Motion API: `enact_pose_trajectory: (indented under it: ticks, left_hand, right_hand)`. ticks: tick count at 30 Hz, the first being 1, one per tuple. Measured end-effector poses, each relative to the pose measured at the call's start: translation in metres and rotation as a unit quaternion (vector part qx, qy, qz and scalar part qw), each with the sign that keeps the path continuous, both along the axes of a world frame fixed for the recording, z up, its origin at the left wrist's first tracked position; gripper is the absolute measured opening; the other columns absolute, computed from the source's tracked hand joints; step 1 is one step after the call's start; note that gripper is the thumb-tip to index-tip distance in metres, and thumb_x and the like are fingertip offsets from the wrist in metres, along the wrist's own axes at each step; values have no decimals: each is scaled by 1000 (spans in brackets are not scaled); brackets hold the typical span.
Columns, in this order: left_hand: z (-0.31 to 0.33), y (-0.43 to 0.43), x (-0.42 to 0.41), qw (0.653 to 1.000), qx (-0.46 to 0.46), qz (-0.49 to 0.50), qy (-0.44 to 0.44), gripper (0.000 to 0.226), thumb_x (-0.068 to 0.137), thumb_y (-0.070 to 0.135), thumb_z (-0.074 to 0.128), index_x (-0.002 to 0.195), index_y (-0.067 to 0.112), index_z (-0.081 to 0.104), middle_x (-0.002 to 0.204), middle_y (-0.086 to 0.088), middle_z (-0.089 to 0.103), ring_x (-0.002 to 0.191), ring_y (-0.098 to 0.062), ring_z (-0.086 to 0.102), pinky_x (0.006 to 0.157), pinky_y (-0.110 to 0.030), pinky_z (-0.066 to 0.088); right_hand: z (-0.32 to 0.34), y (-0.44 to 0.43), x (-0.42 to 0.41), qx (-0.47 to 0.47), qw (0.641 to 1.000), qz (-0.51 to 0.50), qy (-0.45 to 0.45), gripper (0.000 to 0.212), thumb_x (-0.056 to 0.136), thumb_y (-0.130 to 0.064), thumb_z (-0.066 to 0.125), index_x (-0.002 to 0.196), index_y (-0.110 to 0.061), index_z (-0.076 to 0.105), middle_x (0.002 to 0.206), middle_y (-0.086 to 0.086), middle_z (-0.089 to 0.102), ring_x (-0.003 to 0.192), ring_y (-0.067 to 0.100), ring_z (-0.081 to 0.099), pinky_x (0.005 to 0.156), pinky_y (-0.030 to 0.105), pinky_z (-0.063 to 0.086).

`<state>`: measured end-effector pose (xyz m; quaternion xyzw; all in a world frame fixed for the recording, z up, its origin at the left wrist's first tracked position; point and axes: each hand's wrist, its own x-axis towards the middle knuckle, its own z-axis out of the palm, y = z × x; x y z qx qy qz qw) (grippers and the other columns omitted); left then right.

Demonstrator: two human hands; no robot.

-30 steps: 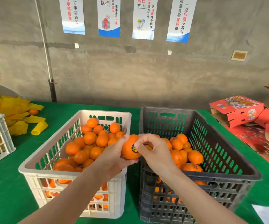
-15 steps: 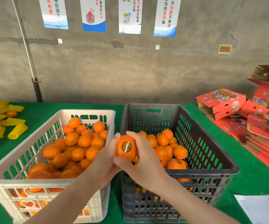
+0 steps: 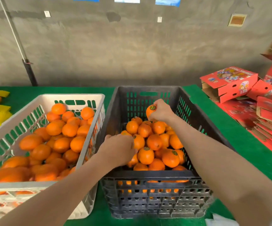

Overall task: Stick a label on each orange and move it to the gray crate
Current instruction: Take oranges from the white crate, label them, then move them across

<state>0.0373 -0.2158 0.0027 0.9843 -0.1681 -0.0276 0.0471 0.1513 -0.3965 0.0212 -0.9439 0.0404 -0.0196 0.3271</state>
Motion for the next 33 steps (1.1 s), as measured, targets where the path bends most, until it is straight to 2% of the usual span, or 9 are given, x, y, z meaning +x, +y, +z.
enact_pose_trajectory:
  ticks: [4,8,13,20,22,25,29,31,33]
  left_hand:
    - [-3,0,0,1000,2,22,-17,26,93,46,49,100,23,59,96,2,64,95,-22,59,93,-41,36]
    - [-4,0,-1,999,-5,27,-35,27,93,49,47,99,25,58,91,4,63,90,-20,60,92,-38,37]
    - [-3,0,0,998,-35,32,-51,28,93,49,47,99,24,59,89,6,63,86,-17,60,89,-35,38]
    - [-2,0,-1,998,-36,24,-54,29,92,47,51,100,20,59,97,-1,63,92,-23,60,77,-35,39]
    - [0,-1,-1,997,-37,28,-61,30,91,46,53,95,17,60,96,-4,63,91,-26,61,71,-34,39]
    - [6,0,-5,992,-112,34,-52,30,90,38,55,85,10,63,85,-7,65,82,-27,62,66,-37,49]
    - [15,6,-16,986,-151,4,-64,56,92,54,41,75,4,63,74,-7,62,74,-26,59,58,-34,42]
    - [16,13,-24,987,-154,-19,-46,60,91,54,40,74,2,65,76,-11,65,73,-27,59,61,-37,45]
    - [13,20,-31,981,-190,-20,-41,37,90,35,57,76,2,66,73,-9,65,73,-25,59,60,-37,45]
  right_hand:
    - [-34,-9,52,-154,986,56,33,83,76,-21,74,141,-7,24,134,20,47,123,38,46,95,41,43]
    - [-64,-5,79,-196,977,71,33,92,78,-20,75,147,-12,16,138,20,46,131,39,37,102,49,39]
    - [-71,-16,86,-190,971,88,117,101,81,-18,71,152,-13,-1,144,20,41,125,36,46,96,41,43]
    - [-20,-17,44,-248,956,132,89,80,82,-36,70,146,-10,30,148,13,38,132,32,40,106,40,38]
    - [5,-10,13,-212,965,149,32,66,85,-35,68,140,-8,42,144,12,45,130,29,44,107,36,36]
    - [34,9,-57,-57,980,158,-108,41,86,-23,69,123,-8,59,119,12,64,105,22,61,93,26,45]
    - [38,33,-175,124,925,242,-267,10,84,-10,68,93,-14,69,83,-2,68,76,9,64,68,17,48]
    - [12,40,-225,147,919,306,-202,4,85,-16,65,85,-15,69,79,-1,69,71,6,62,62,18,48]
    - [-27,47,-260,88,924,364,-71,14,89,-21,64,83,-9,70,81,2,70,71,7,62,61,16,47]
